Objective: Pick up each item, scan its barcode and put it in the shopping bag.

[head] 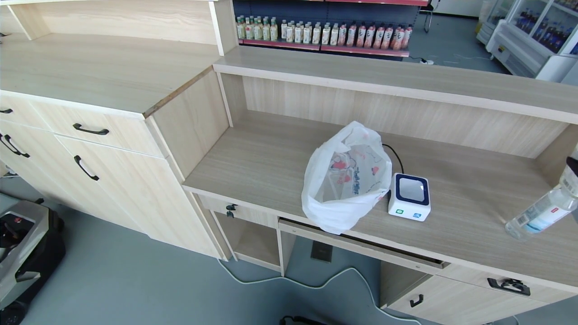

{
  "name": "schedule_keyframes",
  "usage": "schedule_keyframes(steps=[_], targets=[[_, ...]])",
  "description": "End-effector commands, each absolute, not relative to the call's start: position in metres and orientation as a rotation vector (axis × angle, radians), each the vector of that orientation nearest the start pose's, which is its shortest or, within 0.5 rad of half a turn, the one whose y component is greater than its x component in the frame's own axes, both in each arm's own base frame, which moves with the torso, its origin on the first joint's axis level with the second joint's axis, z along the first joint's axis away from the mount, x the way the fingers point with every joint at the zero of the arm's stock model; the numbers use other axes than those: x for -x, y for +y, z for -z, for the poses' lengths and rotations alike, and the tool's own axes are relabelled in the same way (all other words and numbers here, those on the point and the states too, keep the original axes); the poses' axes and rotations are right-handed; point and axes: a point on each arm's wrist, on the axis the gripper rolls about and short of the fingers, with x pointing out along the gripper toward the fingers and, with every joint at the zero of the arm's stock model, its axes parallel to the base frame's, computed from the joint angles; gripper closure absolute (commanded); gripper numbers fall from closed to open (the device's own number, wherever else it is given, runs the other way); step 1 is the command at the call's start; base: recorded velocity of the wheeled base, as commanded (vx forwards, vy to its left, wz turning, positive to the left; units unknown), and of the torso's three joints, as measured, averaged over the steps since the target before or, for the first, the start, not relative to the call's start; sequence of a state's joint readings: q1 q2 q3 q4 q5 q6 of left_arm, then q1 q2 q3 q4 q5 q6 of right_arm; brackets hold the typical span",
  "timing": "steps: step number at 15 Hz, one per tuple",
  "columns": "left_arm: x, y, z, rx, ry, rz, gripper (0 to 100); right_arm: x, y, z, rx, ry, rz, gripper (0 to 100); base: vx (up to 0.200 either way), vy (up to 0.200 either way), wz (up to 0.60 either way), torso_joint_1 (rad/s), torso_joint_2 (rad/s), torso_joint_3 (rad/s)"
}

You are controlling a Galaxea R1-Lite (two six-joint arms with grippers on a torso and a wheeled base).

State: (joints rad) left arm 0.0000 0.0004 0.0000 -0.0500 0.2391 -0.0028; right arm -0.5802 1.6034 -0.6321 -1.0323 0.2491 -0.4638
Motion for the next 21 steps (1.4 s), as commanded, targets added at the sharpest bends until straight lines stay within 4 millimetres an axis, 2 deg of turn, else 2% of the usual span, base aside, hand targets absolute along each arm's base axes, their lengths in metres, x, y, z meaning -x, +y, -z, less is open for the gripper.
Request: schedule_keyframes(steps=[1, 6, 9, 12, 21], targets=[[0.024, 0.005, -0.081, 0.009, -0.051, -0.241, 0, -0.208, -0.148, -0.215, 0.502, -0.010, 0.402, 100, 0.000, 0.000, 0.00, 0.000, 0.00, 0.000], [0.024, 0.005, -0.081, 0.009, -0.051, -0.239, 0, -0.203, -0.143, -0.221, 0.436, -0.052, 0.370, 100, 0.000, 0.000, 0.00, 0.000, 0.00, 0.000], [0.024, 0.005, -0.081, 0.009, -0.051, -0.239, 0, -0.192, -0.132, -0.218, 0.293, -0.080, 0.331, 100, 0.000, 0.000, 0.00, 0.000, 0.00, 0.000], [0.024, 0.005, -0.081, 0.009, -0.051, -0.239, 0, -0.191, -0.131, -0.219, 0.206, -0.103, 0.326, 100, 0.000, 0.000, 0.00, 0.000, 0.00, 0.000], [0.024, 0.005, -0.081, 0.006, -0.050, -0.235, 0, -0.186, -0.128, -0.223, 0.199, -0.122, 0.326, 100, 0.000, 0.000, 0.00, 0.000, 0.00, 0.000]])
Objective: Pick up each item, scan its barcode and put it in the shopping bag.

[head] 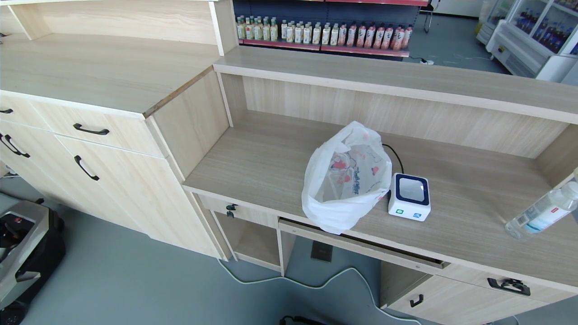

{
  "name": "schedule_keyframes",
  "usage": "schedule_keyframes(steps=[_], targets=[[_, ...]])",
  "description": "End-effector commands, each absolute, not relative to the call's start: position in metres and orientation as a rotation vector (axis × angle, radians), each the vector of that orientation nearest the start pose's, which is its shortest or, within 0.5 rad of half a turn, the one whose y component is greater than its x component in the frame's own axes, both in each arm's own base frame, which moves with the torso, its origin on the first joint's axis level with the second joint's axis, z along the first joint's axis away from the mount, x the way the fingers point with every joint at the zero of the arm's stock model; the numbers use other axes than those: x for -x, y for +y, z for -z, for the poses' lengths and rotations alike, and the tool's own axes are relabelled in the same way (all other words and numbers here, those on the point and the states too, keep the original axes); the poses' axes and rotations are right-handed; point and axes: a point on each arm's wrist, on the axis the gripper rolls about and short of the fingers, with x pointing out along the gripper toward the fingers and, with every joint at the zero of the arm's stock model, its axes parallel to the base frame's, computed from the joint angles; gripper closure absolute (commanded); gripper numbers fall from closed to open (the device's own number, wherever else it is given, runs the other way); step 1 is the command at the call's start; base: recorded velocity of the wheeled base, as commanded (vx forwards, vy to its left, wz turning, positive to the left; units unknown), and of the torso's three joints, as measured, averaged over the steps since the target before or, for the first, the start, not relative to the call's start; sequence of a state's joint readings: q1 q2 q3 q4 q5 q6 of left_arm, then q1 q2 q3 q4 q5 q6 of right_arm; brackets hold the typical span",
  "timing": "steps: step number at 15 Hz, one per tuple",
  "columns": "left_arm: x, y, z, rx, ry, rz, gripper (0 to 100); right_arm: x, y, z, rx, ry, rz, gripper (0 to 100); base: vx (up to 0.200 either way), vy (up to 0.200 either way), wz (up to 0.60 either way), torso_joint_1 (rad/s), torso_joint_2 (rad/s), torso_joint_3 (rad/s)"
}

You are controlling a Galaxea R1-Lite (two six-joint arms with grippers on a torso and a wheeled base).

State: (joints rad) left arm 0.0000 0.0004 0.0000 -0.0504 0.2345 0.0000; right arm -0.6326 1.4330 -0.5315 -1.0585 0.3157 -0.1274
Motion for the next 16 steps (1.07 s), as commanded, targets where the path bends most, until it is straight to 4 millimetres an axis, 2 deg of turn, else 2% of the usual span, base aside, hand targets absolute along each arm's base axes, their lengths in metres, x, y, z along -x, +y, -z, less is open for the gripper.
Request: schedule_keyframes(steps=[1, 3, 10, 14, 16], targets=[[0.024, 0.005, -0.081, 0.006, -0.050, -0.235, 0, -0.185, -0.128, -0.223, 0.199, -0.122, 0.327, 100, 0.000, 0.000, 0.00, 0.000, 0.00, 0.000], [0.024, 0.005, -0.081, 0.009, -0.051, -0.235, 0, -0.186, -0.128, -0.221, 0.195, -0.114, 0.327, 100, 0.000, 0.000, 0.00, 0.000, 0.00, 0.000], [0.023, 0.005, -0.081, 0.007, -0.051, -0.216, 0, -0.186, -0.127, -0.217, 0.170, -0.103, 0.320, 100, 0.000, 0.200, 0.00, 0.004, 0.00, 0.003], [0.023, 0.005, -0.081, 0.005, -0.050, -0.212, 0, -0.196, -0.117, -0.220, 0.172, -0.121, 0.261, 100, 0.000, 0.200, 0.00, 0.001, 0.00, 0.002], [0.023, 0.005, -0.081, 0.009, -0.051, -0.213, 0, -0.209, -0.114, -0.226, 0.176, -0.141, 0.222, 100, 0.000, 0.200, 0.00, 0.005, 0.00, 0.002]])
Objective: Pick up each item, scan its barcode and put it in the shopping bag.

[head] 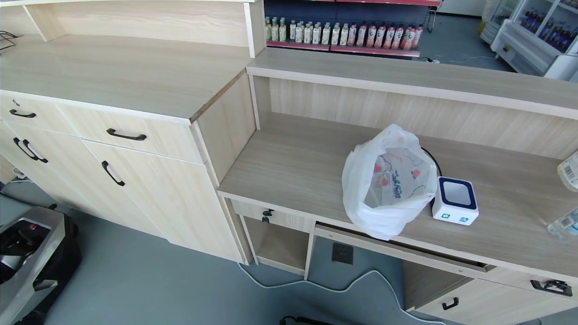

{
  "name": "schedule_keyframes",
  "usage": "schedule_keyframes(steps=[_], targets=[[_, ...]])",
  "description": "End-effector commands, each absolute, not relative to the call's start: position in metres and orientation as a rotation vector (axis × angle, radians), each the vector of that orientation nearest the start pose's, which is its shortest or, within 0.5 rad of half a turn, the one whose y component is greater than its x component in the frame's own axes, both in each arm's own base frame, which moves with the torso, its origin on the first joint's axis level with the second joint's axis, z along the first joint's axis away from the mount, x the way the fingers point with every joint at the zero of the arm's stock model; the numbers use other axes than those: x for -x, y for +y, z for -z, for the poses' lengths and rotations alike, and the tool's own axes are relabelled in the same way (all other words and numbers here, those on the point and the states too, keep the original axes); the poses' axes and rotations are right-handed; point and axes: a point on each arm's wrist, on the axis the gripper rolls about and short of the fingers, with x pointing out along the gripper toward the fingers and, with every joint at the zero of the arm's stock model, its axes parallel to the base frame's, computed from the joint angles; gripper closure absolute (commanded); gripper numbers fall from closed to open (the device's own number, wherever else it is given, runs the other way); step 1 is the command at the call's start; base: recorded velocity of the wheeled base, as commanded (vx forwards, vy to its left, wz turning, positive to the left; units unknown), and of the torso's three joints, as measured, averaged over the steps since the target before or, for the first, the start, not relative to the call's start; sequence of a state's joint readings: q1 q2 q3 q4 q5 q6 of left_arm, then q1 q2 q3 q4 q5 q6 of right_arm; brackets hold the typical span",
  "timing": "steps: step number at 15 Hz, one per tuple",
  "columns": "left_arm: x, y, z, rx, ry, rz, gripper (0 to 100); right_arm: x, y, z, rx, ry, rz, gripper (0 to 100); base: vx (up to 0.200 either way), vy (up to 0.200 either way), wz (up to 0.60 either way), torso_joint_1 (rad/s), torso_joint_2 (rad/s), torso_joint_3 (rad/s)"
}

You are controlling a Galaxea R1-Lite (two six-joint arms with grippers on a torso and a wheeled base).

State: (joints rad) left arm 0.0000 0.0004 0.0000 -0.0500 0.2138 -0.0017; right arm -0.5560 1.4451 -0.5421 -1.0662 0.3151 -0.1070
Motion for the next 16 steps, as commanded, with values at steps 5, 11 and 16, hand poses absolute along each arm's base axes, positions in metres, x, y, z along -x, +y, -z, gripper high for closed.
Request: schedule_keyframes(steps=[5, 11, 16], targets=[[0.023, 0.005, -0.081, 0.009, -0.051, -0.216, 0, -0.233, -0.110, -0.231, 0.168, -0.164, 0.163, 100, 0.000, 0.080, 0.00, 0.001, 0.00, 0.000], [0.023, 0.005, -0.081, 0.010, -0.051, -0.218, 0, -0.264, -0.086, -0.215, 0.164, -0.193, 0.034, 100, 0.000, 0.000, 0.00, 0.000, 0.00, 0.000], [0.023, 0.005, -0.081, 0.010, -0.051, -0.216, 0, -0.319, -0.058, -0.162, 0.121, -0.168, -0.107, 100, 0.000, 0.000, 0.00, 0.000, 0.00, 0.000]])
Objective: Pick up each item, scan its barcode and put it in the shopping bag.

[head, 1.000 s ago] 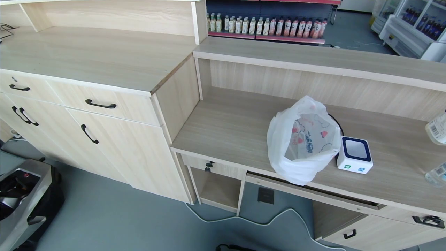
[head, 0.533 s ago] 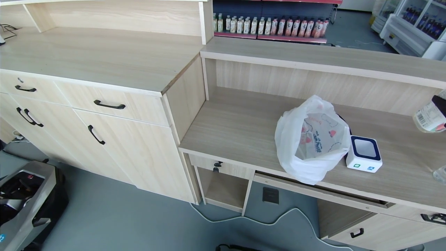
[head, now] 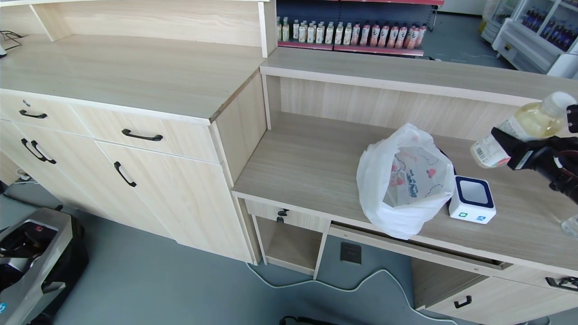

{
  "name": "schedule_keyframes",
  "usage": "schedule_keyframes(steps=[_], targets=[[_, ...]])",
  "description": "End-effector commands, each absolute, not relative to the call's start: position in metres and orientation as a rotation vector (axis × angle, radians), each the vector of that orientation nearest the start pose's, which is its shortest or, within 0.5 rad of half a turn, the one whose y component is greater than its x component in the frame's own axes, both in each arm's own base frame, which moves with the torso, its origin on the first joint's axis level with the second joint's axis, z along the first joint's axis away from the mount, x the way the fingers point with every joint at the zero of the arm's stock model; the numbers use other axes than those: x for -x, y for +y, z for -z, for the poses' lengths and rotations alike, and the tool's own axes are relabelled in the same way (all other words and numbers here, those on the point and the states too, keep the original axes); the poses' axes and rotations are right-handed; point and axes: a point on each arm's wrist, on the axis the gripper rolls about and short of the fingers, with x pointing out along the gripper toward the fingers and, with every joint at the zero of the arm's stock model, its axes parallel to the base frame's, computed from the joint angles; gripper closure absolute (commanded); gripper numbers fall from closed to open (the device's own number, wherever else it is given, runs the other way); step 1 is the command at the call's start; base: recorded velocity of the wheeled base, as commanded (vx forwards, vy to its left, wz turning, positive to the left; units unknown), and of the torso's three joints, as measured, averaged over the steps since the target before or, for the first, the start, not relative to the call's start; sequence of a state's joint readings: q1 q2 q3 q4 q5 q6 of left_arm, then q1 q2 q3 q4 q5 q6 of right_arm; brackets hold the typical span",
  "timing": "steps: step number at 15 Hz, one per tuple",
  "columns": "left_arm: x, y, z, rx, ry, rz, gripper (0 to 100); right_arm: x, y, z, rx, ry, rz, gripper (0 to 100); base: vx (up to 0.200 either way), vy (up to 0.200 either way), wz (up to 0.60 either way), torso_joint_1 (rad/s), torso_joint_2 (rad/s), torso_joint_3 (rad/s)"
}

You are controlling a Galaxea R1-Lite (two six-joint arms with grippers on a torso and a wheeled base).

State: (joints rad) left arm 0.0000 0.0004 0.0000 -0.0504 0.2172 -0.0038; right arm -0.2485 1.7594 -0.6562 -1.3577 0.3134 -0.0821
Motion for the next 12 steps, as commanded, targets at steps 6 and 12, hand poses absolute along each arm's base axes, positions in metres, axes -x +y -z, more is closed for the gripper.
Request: schedule_keyframes(steps=[6, 12], targets=[[0.023, 0.005, -0.081, 0.010, -0.051, -0.218, 0, -0.392, -0.030, -0.118, 0.063, -0.139, -0.218, 100, 0.000, 0.000, 0.00, 0.000, 0.00, 0.000], [0.023, 0.005, -0.081, 0.010, -0.051, -0.218, 0, -0.431, -0.012, -0.085, 0.034, -0.124, -0.267, 100, 0.000, 0.000, 0.00, 0.000, 0.00, 0.000]])
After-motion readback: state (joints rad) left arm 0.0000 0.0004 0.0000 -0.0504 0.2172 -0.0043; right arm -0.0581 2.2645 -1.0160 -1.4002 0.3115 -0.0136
